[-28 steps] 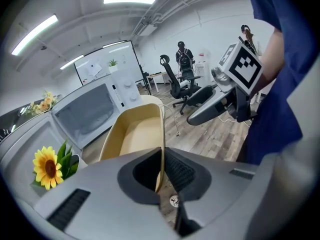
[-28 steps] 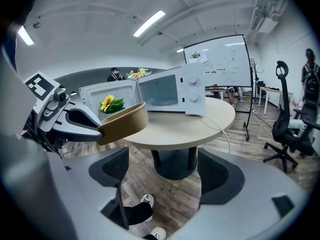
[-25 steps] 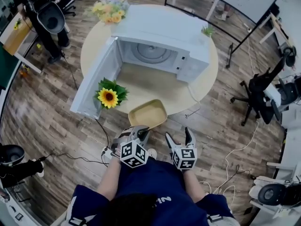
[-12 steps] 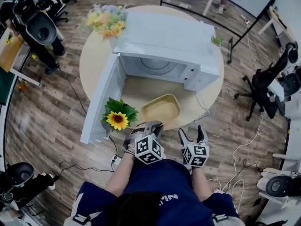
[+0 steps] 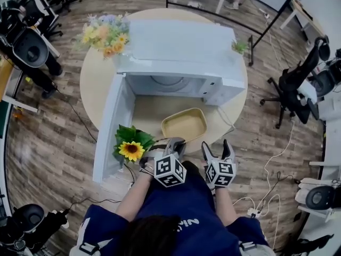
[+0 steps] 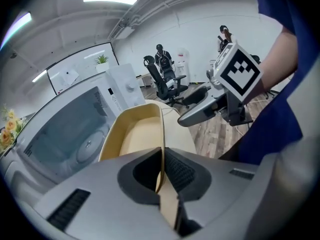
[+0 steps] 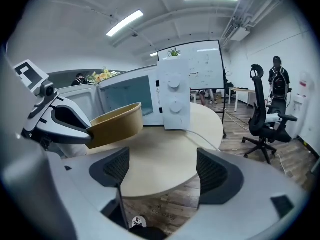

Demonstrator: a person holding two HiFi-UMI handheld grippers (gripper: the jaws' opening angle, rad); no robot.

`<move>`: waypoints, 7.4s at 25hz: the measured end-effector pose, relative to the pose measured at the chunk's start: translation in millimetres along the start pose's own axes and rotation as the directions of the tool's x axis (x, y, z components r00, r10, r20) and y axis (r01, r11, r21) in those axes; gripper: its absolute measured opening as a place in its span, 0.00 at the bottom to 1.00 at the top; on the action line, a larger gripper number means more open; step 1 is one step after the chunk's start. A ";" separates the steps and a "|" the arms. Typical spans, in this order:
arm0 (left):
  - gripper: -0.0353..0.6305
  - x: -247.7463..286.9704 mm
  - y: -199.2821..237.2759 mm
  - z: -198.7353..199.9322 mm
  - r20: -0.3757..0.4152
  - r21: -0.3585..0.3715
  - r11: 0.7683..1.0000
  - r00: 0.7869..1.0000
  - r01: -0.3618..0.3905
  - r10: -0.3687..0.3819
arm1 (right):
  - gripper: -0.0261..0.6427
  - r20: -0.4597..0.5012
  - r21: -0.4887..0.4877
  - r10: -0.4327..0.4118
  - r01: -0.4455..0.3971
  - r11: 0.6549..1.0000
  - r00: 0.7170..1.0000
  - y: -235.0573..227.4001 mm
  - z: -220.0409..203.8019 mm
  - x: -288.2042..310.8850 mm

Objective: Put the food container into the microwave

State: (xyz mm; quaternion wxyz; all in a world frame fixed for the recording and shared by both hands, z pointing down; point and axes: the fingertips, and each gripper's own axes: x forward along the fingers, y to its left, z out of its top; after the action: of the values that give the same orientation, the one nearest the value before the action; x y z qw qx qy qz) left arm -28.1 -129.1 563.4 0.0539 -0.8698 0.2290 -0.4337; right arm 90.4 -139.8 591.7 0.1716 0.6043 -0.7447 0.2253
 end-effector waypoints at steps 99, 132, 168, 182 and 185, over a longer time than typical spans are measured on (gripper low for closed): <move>0.65 104.1 255.0 -12.3 -0.125 -0.135 0.958 0.963 -0.254 0.238 | 0.65 0.006 -0.072 0.185 -0.184 0.980 0.983 -32.3 75.7 80.3; 0.70 15.4 139.1 91.2 0.211 -0.433 0.851 0.885 -0.297 0.416 | 0.64 0.089 -0.153 0.287 -0.272 0.950 0.954 -27.2 88.7 57.7; 0.33 -36.0 56.2 -10.3 0.081 -0.760 0.551 0.791 -0.345 0.606 | 0.30 0.076 -0.367 0.555 -0.495 0.788 0.828 43.9 94.5 30.1; 0.06 -38.1 56.3 -23.3 0.052 -0.835 0.452 0.774 -0.313 0.631 | 0.05 0.028 -0.399 0.600 -0.541 0.740 0.799 56.8 91.2 28.8; 0.06 -37.5 58.6 -25.2 0.049 -0.836 0.451 0.776 -0.313 0.628 | 0.05 0.032 -0.407 0.596 -0.534 0.741 0.802 57.8 93.1 31.4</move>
State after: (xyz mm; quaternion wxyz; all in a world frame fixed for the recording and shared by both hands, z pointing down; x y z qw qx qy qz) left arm -87.8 -162.0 534.5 -0.1751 -0.7611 0.6181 -0.0895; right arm 28.9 -206.4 522.6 0.1477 0.3204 -0.9331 0.0695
